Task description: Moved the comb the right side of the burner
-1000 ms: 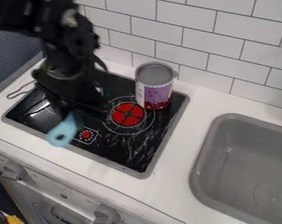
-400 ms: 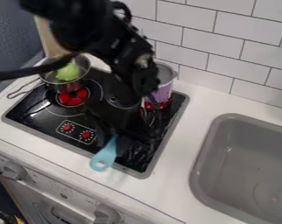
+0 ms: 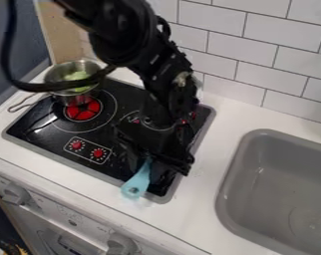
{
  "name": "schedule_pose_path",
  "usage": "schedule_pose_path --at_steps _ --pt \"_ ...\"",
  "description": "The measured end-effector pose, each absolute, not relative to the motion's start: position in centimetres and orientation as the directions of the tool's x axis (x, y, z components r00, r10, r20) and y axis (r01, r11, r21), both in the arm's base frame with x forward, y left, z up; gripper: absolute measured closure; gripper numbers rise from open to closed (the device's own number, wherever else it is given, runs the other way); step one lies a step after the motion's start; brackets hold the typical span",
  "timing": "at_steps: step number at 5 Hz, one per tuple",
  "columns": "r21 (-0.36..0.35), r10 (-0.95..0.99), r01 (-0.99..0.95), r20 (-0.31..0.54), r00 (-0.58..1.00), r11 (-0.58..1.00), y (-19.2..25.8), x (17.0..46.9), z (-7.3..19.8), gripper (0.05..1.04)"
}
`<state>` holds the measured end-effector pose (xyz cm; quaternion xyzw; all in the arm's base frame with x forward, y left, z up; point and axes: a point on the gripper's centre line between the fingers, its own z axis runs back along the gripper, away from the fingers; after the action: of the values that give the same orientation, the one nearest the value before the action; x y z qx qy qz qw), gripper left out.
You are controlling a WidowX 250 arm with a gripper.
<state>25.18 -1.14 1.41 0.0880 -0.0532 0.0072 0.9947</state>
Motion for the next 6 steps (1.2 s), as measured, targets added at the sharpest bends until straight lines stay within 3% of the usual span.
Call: schedule_pose_path --at_steps 1,3,6 --pt "0.156 0.003 -0.017 0.088 0.996 0.988 -1.6 25.7 0.6 0.692" --pt "0.122 0.025 -0.032 0.058 0.998 0.992 -1.6 25.9 0.4 0.111" --pt "0.074 0.028 -0.035 0.098 0.995 0.997 -1.3 26.3 4.8 0.083"
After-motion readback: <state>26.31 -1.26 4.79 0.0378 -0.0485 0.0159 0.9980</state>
